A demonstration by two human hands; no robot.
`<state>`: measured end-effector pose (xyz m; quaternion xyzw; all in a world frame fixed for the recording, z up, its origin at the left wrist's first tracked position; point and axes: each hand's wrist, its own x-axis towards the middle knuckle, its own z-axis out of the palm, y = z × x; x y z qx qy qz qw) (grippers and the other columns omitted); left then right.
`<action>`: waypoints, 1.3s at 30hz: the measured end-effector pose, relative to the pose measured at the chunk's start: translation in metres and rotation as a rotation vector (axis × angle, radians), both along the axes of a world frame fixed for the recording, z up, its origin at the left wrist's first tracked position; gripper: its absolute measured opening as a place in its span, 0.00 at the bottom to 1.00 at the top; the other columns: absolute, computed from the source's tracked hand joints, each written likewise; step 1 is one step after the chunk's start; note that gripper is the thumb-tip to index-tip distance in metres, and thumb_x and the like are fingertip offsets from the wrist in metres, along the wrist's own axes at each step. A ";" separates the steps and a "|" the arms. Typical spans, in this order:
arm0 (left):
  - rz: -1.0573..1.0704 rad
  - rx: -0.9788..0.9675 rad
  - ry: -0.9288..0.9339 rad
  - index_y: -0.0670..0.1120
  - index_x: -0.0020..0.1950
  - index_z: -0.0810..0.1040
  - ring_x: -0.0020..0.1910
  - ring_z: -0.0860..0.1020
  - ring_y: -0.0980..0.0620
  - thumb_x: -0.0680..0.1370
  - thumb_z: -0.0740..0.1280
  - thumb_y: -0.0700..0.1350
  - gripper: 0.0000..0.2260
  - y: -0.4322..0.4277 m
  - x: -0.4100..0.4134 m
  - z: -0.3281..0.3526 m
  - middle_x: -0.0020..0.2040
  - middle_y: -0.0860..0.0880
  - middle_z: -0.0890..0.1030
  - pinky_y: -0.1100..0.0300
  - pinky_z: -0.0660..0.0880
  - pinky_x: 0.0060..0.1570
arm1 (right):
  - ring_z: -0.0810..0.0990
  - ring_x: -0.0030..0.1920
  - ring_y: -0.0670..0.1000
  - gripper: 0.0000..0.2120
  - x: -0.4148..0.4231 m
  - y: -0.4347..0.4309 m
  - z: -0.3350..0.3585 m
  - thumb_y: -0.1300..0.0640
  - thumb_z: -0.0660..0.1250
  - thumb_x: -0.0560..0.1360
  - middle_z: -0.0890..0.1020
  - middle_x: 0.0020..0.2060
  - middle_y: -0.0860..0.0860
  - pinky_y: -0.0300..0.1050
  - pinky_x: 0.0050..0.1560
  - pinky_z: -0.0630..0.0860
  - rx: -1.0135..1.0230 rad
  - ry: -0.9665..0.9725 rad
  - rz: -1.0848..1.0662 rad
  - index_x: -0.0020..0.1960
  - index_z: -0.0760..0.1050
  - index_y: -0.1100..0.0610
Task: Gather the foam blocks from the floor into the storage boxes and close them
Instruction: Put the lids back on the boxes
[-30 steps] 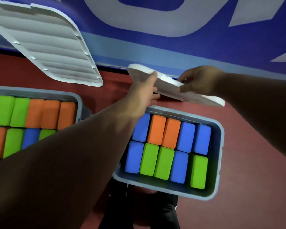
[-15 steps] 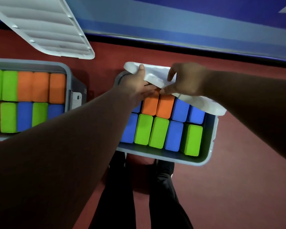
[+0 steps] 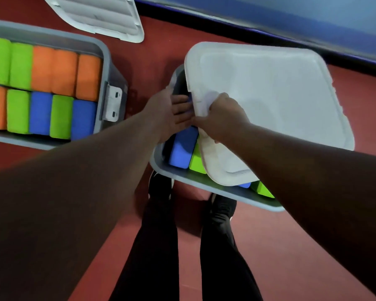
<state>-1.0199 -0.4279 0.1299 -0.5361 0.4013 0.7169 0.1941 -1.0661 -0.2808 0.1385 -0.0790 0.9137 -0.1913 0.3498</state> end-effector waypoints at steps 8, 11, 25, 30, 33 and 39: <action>-0.350 0.110 0.054 0.47 0.69 0.78 0.62 0.83 0.44 0.78 0.58 0.35 0.22 -0.033 0.047 -0.011 0.60 0.46 0.86 0.46 0.79 0.63 | 0.84 0.43 0.59 0.31 0.012 -0.043 -0.025 0.42 0.76 0.68 0.81 0.47 0.54 0.52 0.45 0.82 -0.047 0.042 -0.146 0.59 0.68 0.58; -0.467 0.072 0.161 0.49 0.67 0.79 0.59 0.85 0.49 0.77 0.65 0.32 0.22 -0.036 0.053 -0.015 0.58 0.48 0.87 0.54 0.80 0.59 | 0.82 0.44 0.56 0.27 0.006 -0.058 -0.028 0.46 0.76 0.73 0.79 0.49 0.52 0.47 0.36 0.79 -0.075 0.024 -0.178 0.61 0.66 0.58; -0.932 -0.737 0.041 0.56 0.56 0.78 0.53 0.79 0.43 0.69 0.69 0.45 0.16 -0.040 0.053 -0.058 0.56 0.44 0.75 0.56 0.78 0.42 | 0.83 0.43 0.59 0.19 -0.003 -0.075 -0.048 0.61 0.63 0.75 0.81 0.45 0.58 0.49 0.38 0.76 0.000 -0.157 0.057 0.64 0.61 0.56; -1.042 -0.919 -0.037 0.55 0.78 0.66 0.58 0.74 0.43 0.77 0.69 0.45 0.30 -0.023 0.057 -0.073 0.63 0.44 0.67 0.51 0.79 0.56 | 0.84 0.45 0.60 0.19 -0.005 -0.078 -0.051 0.61 0.62 0.79 0.81 0.51 0.61 0.55 0.44 0.83 0.066 -0.150 0.212 0.67 0.63 0.62; -1.083 -0.965 -0.012 0.50 0.83 0.61 0.59 0.77 0.43 0.79 0.68 0.41 0.33 -0.027 0.067 -0.076 0.64 0.42 0.71 0.50 0.79 0.60 | 0.85 0.44 0.60 0.19 -0.005 -0.077 -0.051 0.59 0.62 0.77 0.83 0.49 0.59 0.58 0.48 0.85 0.123 -0.240 0.235 0.66 0.65 0.60; -1.152 -0.988 0.030 0.49 0.83 0.61 0.62 0.76 0.42 0.80 0.65 0.40 0.32 -0.038 0.072 -0.073 0.64 0.40 0.74 0.53 0.75 0.59 | 0.81 0.50 0.58 0.18 0.002 -0.071 -0.059 0.57 0.62 0.79 0.80 0.56 0.59 0.52 0.49 0.80 0.073 -0.215 0.274 0.67 0.66 0.61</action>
